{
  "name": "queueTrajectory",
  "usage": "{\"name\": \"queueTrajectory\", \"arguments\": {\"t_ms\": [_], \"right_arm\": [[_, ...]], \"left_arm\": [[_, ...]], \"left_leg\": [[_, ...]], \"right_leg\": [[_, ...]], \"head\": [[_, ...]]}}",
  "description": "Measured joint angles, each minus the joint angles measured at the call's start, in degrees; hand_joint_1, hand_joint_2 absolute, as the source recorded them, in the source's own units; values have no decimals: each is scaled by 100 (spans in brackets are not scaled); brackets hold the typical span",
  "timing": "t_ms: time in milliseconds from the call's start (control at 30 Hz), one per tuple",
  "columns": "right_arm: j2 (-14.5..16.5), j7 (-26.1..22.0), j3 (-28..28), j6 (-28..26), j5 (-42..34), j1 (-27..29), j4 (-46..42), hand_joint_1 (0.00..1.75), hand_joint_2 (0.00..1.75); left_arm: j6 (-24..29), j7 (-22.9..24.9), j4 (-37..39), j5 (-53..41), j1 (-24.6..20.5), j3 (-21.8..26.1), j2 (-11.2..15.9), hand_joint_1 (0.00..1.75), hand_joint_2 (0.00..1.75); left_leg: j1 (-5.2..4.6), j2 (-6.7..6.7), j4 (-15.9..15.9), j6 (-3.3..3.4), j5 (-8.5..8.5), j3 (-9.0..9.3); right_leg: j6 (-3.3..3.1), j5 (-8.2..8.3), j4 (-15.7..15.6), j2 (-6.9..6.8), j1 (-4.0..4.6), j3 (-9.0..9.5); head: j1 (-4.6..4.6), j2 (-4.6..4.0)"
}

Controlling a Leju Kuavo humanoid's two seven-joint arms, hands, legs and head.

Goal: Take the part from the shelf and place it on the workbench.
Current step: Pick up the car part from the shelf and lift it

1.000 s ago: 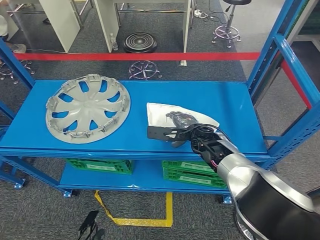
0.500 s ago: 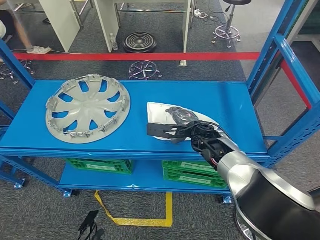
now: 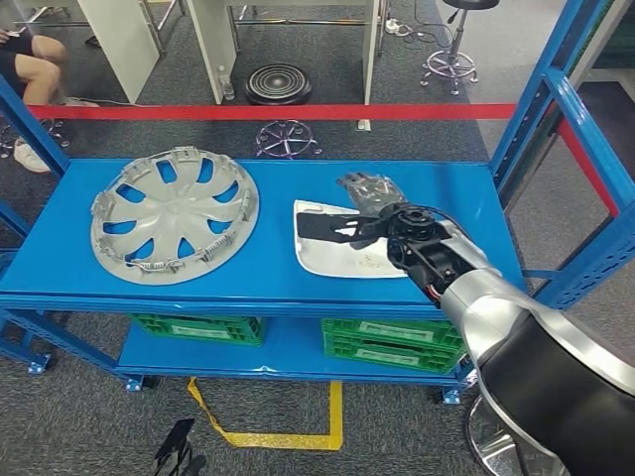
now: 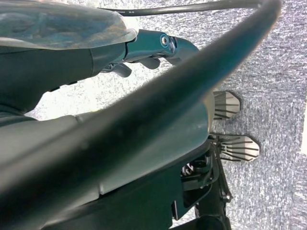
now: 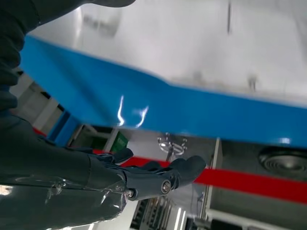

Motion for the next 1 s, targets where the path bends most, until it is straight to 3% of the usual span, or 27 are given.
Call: {"name": "queueTrajectory", "arguments": {"t_ms": [600, 833, 1000], "right_arm": [[-151, 67, -35, 130, 89, -310, -40, 0, 175], [-250, 146, -95, 391, 38, -309, -40, 0, 175], [-340, 274, -199, 908, -179, -306, -36, 0, 175]], "left_arm": [[-32, -40, 0, -3, 0, 0, 26, 0, 0], [-32, -27, 0, -11, -9, 0, 29, 0, 0], [-28, -4, 0, -9, -16, -1, 38, 0, 0]], "left_leg": [[0, 0, 0, 0, 0, 0], [0, 0, 0, 0, 0, 0], [0, 0, 0, 0, 0, 0]], "right_leg": [[0, 0, 0, 0, 0, 0], [0, 0, 0, 0, 0, -1], [0, 0, 0, 0, 0, -1]], "head": [[1, 0], [2, 0], [3, 0]]}}
